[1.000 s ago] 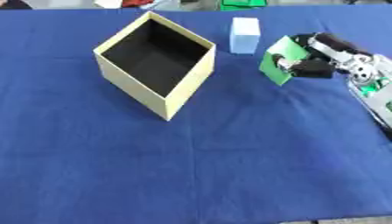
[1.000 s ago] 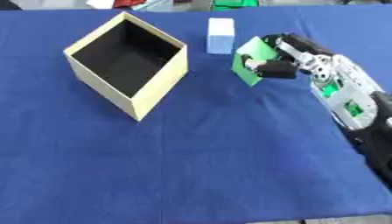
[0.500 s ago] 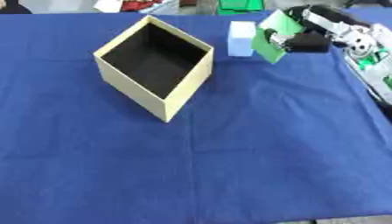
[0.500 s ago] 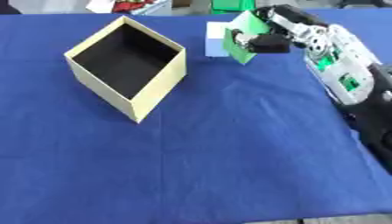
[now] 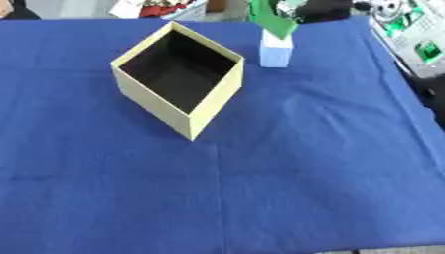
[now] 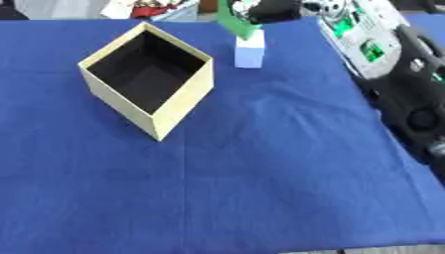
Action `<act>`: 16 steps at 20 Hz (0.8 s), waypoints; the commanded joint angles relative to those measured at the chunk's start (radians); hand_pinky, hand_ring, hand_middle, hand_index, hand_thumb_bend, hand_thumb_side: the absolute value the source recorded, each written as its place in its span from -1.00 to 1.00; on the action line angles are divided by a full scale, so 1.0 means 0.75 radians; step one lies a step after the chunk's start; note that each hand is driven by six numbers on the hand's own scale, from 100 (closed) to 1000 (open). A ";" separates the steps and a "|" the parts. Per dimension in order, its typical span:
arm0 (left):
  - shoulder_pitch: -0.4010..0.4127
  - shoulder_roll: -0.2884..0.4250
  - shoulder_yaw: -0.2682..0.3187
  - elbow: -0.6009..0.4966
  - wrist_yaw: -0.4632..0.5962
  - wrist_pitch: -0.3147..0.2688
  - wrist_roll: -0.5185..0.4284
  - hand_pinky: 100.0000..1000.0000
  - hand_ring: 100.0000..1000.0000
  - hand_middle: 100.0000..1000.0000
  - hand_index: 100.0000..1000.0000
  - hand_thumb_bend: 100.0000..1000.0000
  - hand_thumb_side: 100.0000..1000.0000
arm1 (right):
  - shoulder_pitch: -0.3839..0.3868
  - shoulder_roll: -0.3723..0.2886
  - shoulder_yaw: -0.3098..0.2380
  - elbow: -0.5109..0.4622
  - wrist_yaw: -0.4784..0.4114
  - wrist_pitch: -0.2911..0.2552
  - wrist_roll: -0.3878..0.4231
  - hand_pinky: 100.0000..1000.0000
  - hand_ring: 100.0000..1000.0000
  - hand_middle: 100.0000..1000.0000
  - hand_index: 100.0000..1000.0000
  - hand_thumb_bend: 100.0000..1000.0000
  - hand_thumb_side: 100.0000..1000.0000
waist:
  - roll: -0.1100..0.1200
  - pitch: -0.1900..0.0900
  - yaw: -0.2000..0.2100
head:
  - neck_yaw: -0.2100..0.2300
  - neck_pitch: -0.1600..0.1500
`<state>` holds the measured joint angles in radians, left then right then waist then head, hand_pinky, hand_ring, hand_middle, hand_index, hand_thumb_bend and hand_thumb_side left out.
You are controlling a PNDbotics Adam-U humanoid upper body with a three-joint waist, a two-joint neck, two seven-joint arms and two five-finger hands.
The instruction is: Pick up objects on the table and place them in the box.
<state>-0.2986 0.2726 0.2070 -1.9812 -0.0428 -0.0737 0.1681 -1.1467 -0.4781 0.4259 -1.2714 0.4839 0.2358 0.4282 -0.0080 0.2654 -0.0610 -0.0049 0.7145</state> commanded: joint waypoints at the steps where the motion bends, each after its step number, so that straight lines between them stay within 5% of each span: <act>1: -0.009 0.020 -0.004 -0.025 0.012 -0.003 -0.009 0.36 0.17 0.18 0.37 -0.85 0.78 | -0.073 0.055 0.004 0.029 0.031 -0.005 0.017 0.33 0.26 0.19 0.65 -1.00 0.42 | 0.004 -0.027 0.008 | -0.014 0.005; 16: -0.026 -0.004 -0.014 -0.025 0.026 -0.007 -0.031 0.36 0.17 0.19 0.37 -0.85 0.78 | -0.158 0.346 0.000 0.242 0.223 -0.073 0.010 0.34 0.28 0.21 0.65 -1.00 0.50 | 0.013 0.005 0.078 | -0.066 -0.024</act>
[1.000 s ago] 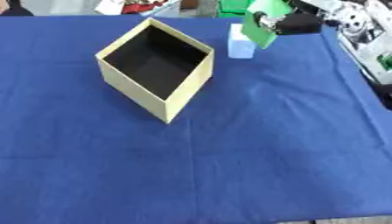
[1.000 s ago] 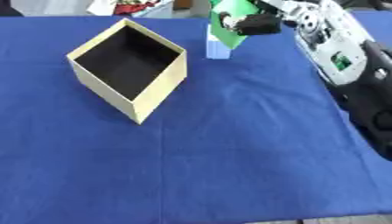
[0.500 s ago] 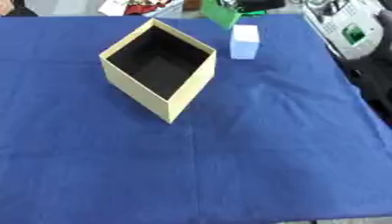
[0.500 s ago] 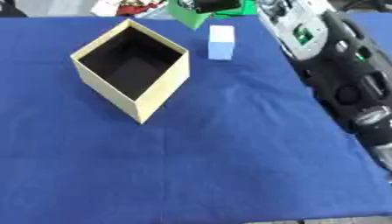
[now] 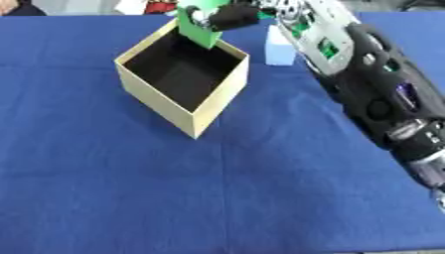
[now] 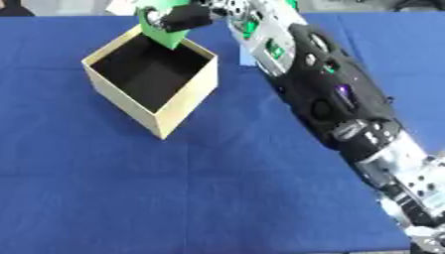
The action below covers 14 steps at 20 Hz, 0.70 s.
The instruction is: Pick up objects on the table and place them in the box.
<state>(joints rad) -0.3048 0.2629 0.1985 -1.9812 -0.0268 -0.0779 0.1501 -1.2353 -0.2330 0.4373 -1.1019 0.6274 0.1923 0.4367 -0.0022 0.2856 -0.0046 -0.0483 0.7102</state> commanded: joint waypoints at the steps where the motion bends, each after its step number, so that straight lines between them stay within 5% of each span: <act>1: -0.018 0.008 -0.003 -0.025 0.005 -0.001 -0.008 0.36 0.17 0.19 0.37 -0.85 0.78 | -0.039 0.032 -0.016 0.031 0.043 -0.019 0.000 0.34 0.29 0.22 0.66 -1.00 0.51 | 0.005 -0.019 0.006 | -0.010 -0.020; 10: -0.023 0.000 -0.002 -0.025 0.008 -0.001 -0.015 0.37 0.17 0.19 0.37 -0.85 0.78 | -0.017 0.099 -0.024 0.134 0.107 -0.054 -0.011 0.35 0.31 0.24 0.66 -1.00 0.57 | 0.004 -0.006 0.019 | -0.018 -0.034; 14: -0.023 -0.001 -0.001 -0.025 0.009 -0.002 -0.017 0.36 0.17 0.19 0.37 -0.85 0.78 | -0.012 0.111 -0.016 0.159 0.136 -0.082 0.015 0.41 0.44 0.40 0.79 -1.00 0.76 | 0.005 -0.003 0.021 | -0.018 -0.037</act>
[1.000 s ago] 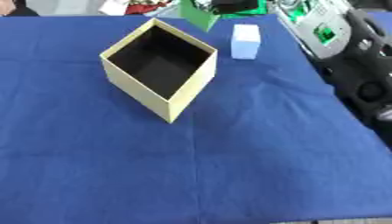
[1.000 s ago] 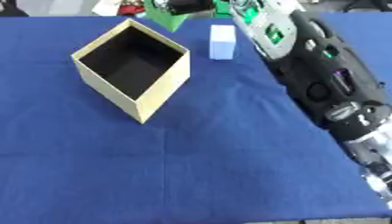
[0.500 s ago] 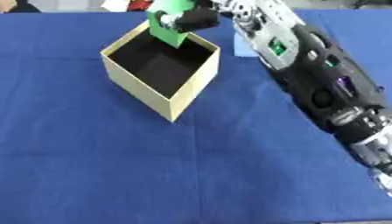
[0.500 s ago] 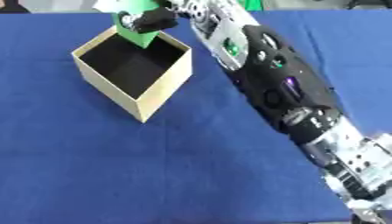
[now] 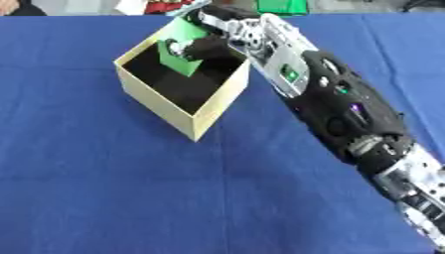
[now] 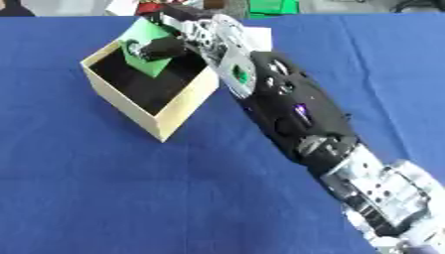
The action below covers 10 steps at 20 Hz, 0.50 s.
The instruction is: Pick up objects on the table and place them in the box.
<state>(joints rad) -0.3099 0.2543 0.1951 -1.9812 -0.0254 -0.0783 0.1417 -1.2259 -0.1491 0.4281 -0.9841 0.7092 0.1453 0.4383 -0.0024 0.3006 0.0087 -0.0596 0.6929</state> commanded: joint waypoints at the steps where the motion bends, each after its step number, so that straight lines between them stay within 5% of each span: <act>1: -0.016 0.010 0.003 -0.025 0.007 -0.001 -0.007 0.36 0.17 0.19 0.37 -0.85 0.78 | -0.025 0.001 -0.002 0.003 0.042 -0.027 0.024 0.44 0.51 0.50 0.90 -1.00 0.85 | 0.006 -0.023 0.003 | -0.003 -0.013; 3: -0.016 0.010 0.003 -0.025 0.007 -0.001 -0.008 0.37 0.16 0.20 0.37 -0.85 0.78 | -0.027 0.001 0.000 -0.001 0.077 -0.044 0.045 0.51 0.60 0.61 1.00 -1.00 1.00 | 0.006 -0.022 0.002 | -0.003 -0.013; 9: -0.017 0.010 0.003 -0.025 0.006 -0.001 -0.013 0.36 0.16 0.20 0.37 -0.85 0.78 | -0.034 -0.002 -0.005 -0.025 0.200 -0.060 0.067 0.72 0.87 0.91 1.00 -1.00 1.00 | 0.005 -0.024 -0.003 | 0.000 -0.015; 10: -0.016 0.009 0.003 -0.025 0.006 -0.001 -0.013 0.36 0.16 0.20 0.37 -0.85 0.78 | -0.035 -0.002 -0.005 -0.025 0.221 -0.064 0.072 0.75 0.92 0.96 1.00 -0.85 1.00 | 0.005 -0.024 -0.004 | 0.000 -0.016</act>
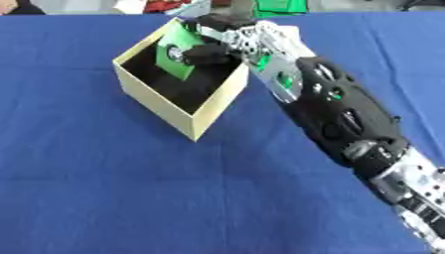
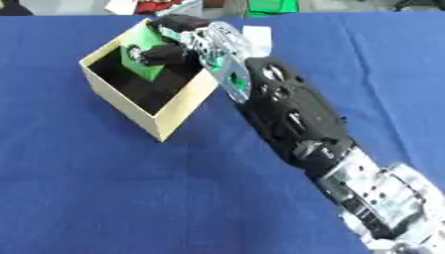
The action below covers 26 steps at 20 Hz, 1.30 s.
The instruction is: Pick up objects on the table and place them in the box.
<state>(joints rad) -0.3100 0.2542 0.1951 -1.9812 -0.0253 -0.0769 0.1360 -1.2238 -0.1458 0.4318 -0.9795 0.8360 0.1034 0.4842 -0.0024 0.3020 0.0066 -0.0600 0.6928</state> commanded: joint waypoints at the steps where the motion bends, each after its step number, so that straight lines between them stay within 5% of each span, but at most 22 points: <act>1: -0.016 0.009 0.004 -0.025 0.005 -0.003 -0.006 0.36 0.16 0.20 0.37 -0.85 0.78 | -0.038 -0.006 -0.011 -0.031 0.071 -0.012 0.015 0.77 0.94 1.00 1.00 -0.72 1.00 | 0.005 -0.027 -0.001 | 0.000 -0.016; 4: -0.015 0.008 0.003 -0.025 0.005 -0.002 -0.008 0.36 0.16 0.20 0.37 -0.85 0.78 | -0.037 -0.001 -0.015 -0.032 0.132 -0.023 0.024 0.82 1.00 1.00 1.00 -0.32 1.00 | 0.006 -0.027 -0.003 | -0.001 -0.017; 13: -0.014 0.008 0.004 -0.025 0.004 0.000 -0.014 0.36 0.16 0.20 0.37 -0.85 0.77 | -0.037 0.001 -0.038 -0.050 0.188 -0.021 0.039 0.89 1.00 1.00 1.00 -0.02 1.00 | 0.006 -0.027 -0.010 | 0.003 -0.019; 21: -0.013 0.009 0.004 -0.025 0.004 0.003 -0.022 0.36 0.16 0.21 0.37 -0.86 0.77 | -0.035 -0.005 -0.053 -0.090 0.149 -0.013 0.034 0.86 1.00 1.00 1.00 -0.12 1.00 | 0.007 -0.030 -0.015 | 0.008 -0.023; 26: -0.009 0.010 0.006 -0.025 0.002 0.004 -0.024 0.36 0.16 0.21 0.37 -0.86 0.77 | -0.034 -0.040 -0.088 -0.184 0.110 -0.005 -0.034 0.78 0.91 0.86 1.00 -0.44 1.00 | 0.010 -0.036 -0.019 | 0.013 -0.027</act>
<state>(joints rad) -0.3093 0.2540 0.1952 -1.9812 -0.0253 -0.0733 0.1206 -1.2239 -0.1516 0.3816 -1.0802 0.9330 0.0976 0.4735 -0.0011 0.3002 -0.0071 -0.0534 0.6840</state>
